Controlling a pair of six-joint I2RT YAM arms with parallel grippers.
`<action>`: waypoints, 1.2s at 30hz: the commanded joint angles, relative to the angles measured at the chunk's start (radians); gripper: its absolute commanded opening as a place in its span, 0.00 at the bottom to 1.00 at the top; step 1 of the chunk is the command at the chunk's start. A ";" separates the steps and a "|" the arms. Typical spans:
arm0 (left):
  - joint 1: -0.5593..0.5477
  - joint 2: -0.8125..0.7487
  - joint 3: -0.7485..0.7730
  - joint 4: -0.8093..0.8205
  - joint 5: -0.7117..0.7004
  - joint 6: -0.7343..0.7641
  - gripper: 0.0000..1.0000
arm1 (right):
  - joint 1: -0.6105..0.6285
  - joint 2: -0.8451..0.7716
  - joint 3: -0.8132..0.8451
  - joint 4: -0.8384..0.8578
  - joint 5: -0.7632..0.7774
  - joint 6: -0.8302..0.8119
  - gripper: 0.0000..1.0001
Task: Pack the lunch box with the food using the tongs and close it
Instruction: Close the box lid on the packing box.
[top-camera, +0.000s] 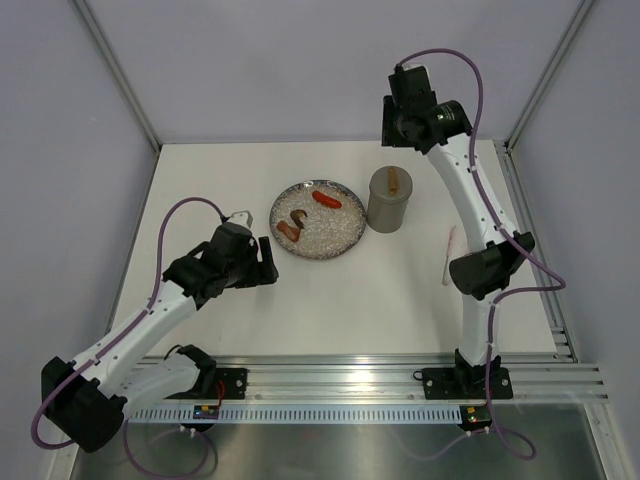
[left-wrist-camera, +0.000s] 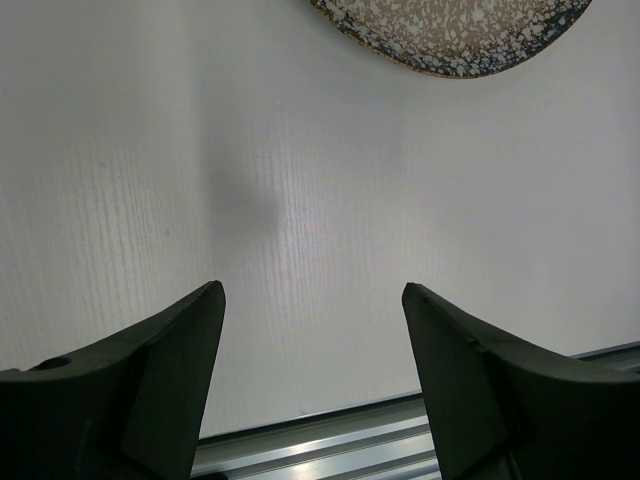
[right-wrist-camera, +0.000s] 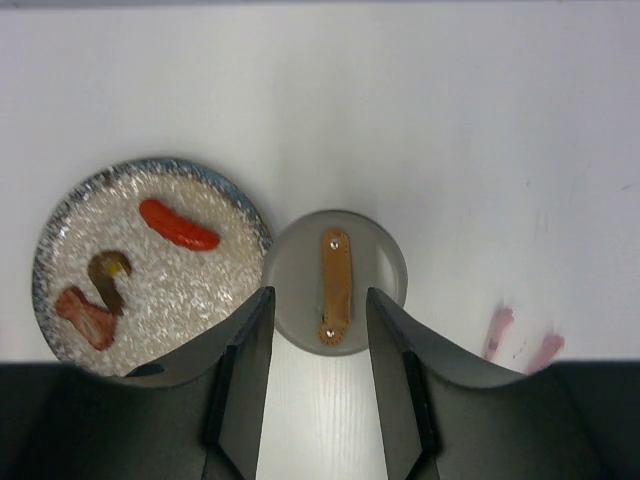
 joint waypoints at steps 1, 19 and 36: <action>0.005 -0.017 0.011 0.036 0.005 -0.001 0.76 | -0.006 0.074 0.114 -0.067 0.033 -0.029 0.49; 0.005 -0.002 -0.014 0.046 0.004 -0.003 0.76 | -0.023 0.119 -0.150 0.042 -0.022 0.012 0.48; 0.005 0.006 -0.011 0.046 0.008 -0.006 0.76 | -0.052 0.173 -0.006 0.051 -0.005 0.041 0.52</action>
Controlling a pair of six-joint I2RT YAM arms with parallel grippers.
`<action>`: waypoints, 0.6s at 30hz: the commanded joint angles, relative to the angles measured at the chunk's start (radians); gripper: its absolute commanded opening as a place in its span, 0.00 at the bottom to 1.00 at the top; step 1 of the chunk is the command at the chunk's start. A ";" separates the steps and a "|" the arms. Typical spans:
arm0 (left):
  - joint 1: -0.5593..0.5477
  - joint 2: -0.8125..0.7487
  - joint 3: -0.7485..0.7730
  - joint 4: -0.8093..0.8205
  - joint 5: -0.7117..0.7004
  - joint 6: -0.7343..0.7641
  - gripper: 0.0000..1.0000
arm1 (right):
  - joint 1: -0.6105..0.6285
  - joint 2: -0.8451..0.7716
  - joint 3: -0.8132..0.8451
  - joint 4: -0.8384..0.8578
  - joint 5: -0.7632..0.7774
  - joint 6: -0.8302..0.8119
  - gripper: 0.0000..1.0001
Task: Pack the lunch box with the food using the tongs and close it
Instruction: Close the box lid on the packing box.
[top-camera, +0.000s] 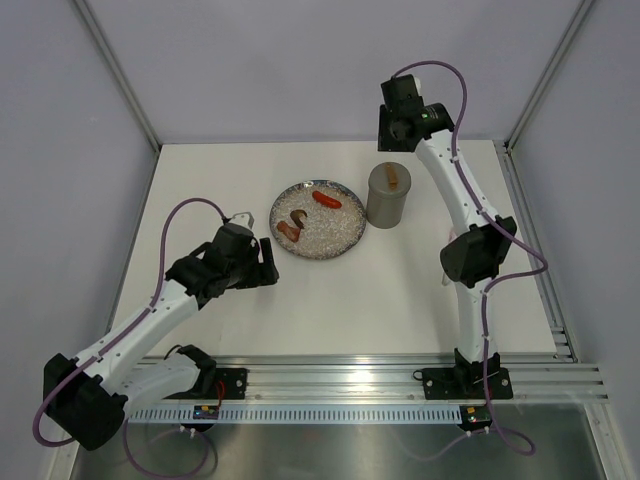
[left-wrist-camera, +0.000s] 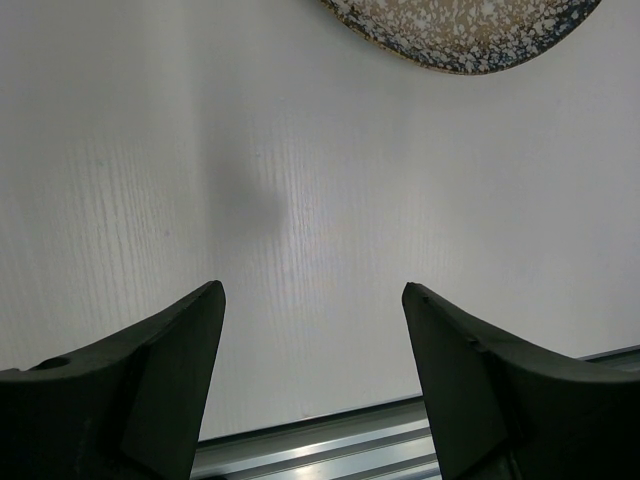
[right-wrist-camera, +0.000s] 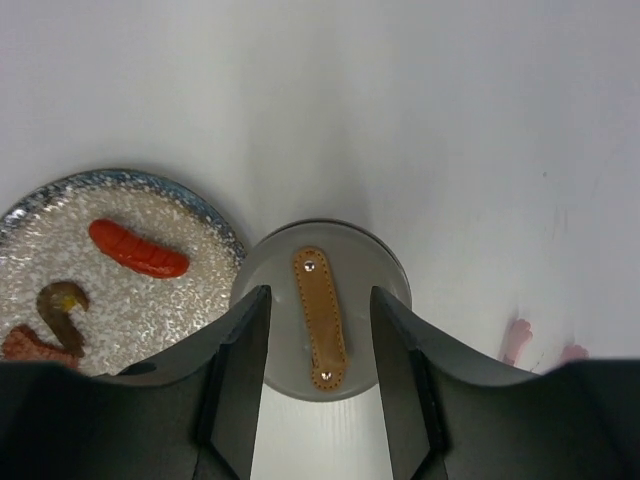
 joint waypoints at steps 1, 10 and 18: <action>0.004 -0.010 0.001 0.029 0.008 -0.006 0.76 | -0.022 0.031 -0.120 0.043 -0.020 0.033 0.52; 0.005 -0.024 -0.009 0.025 0.006 -0.004 0.76 | -0.031 -0.003 -0.384 0.128 -0.109 0.083 0.49; 0.005 -0.009 -0.009 0.041 0.017 -0.007 0.76 | -0.030 -0.080 -0.183 0.042 -0.071 0.054 0.49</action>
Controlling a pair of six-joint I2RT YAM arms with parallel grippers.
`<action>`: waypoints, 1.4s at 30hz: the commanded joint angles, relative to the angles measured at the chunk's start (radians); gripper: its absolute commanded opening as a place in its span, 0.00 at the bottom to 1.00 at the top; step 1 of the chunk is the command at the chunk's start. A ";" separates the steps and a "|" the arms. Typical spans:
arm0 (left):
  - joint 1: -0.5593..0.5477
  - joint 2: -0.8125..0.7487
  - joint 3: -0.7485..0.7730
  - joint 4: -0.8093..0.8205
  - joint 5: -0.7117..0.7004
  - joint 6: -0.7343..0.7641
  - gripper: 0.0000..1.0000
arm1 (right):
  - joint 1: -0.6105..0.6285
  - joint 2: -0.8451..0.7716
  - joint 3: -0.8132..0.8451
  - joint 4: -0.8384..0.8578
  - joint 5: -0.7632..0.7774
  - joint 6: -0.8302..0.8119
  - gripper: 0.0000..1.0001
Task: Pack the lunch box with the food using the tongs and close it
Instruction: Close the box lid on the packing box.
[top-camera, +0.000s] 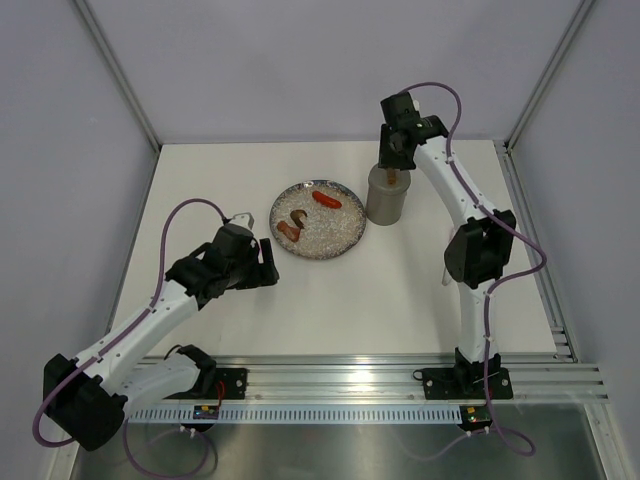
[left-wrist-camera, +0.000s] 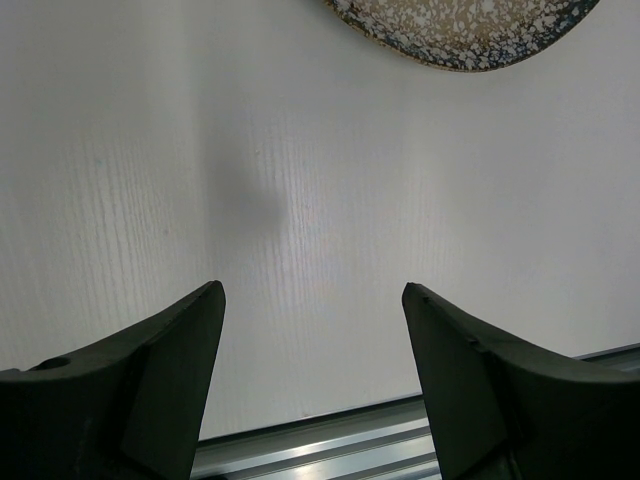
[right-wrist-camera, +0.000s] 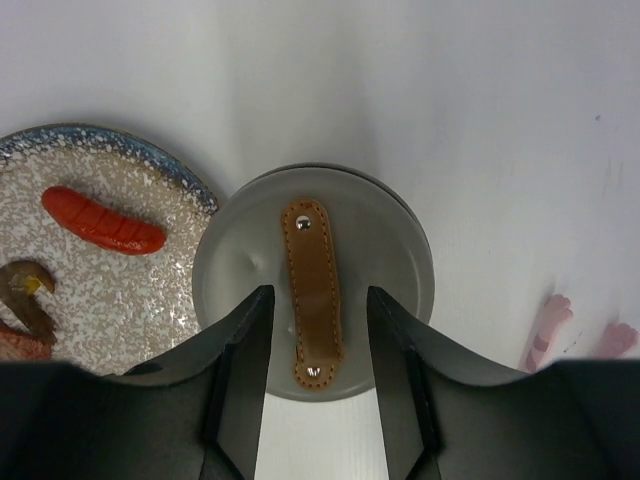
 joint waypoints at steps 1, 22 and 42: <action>0.004 -0.007 -0.005 0.041 0.013 -0.007 0.76 | -0.002 -0.053 0.160 -0.091 -0.007 -0.001 0.49; 0.005 -0.055 -0.023 0.020 0.004 -0.029 0.76 | -0.002 -0.056 -0.129 0.033 -0.053 0.068 0.51; 0.005 -0.076 -0.039 0.021 -0.002 -0.046 0.76 | -0.004 0.005 0.009 -0.050 0.027 0.015 0.52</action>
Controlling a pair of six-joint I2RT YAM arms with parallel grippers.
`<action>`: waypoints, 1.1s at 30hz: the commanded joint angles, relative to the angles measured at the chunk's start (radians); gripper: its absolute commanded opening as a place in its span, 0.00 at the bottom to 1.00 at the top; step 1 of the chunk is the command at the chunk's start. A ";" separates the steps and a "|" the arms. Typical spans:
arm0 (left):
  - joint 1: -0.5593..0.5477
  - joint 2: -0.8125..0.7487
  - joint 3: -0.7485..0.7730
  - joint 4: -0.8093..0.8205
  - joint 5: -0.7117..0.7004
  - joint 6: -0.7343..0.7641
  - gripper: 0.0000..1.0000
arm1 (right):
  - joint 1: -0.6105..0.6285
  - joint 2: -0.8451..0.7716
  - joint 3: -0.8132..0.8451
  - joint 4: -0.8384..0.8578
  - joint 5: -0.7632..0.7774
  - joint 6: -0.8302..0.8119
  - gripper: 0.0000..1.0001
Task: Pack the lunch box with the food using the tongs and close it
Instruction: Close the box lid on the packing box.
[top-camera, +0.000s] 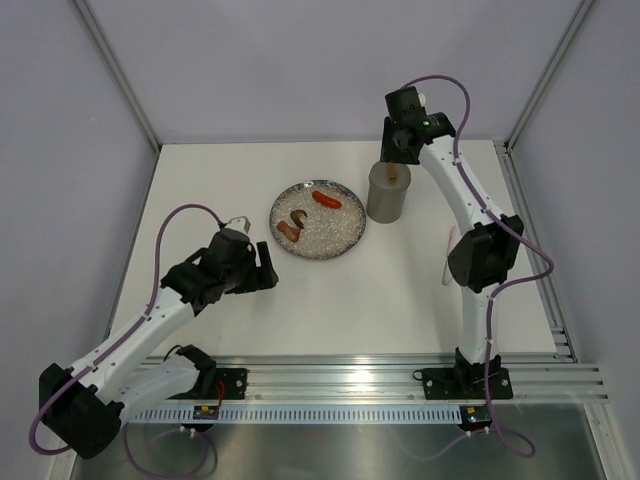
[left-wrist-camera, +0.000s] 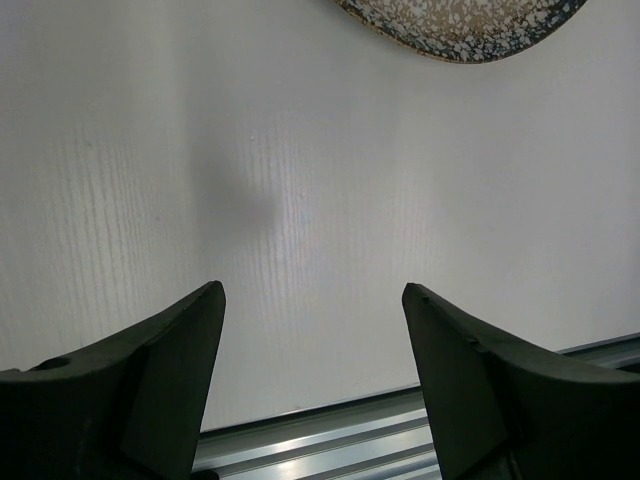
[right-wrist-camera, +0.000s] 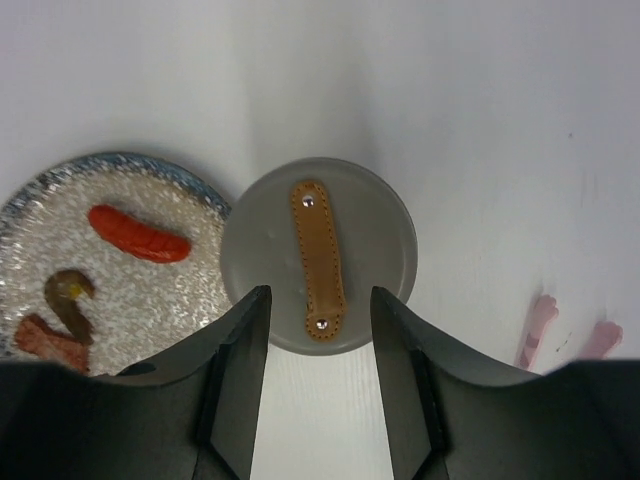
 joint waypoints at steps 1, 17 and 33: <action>0.004 -0.033 -0.008 0.021 -0.016 -0.009 0.76 | -0.004 0.112 -0.071 -0.023 0.008 -0.001 0.52; 0.005 -0.029 -0.008 0.025 -0.024 -0.003 0.76 | -0.004 -0.012 -0.013 -0.031 0.022 -0.007 0.52; 0.004 -0.055 -0.018 0.021 -0.008 0.001 0.77 | -0.004 0.000 -0.179 -0.011 0.005 0.024 0.53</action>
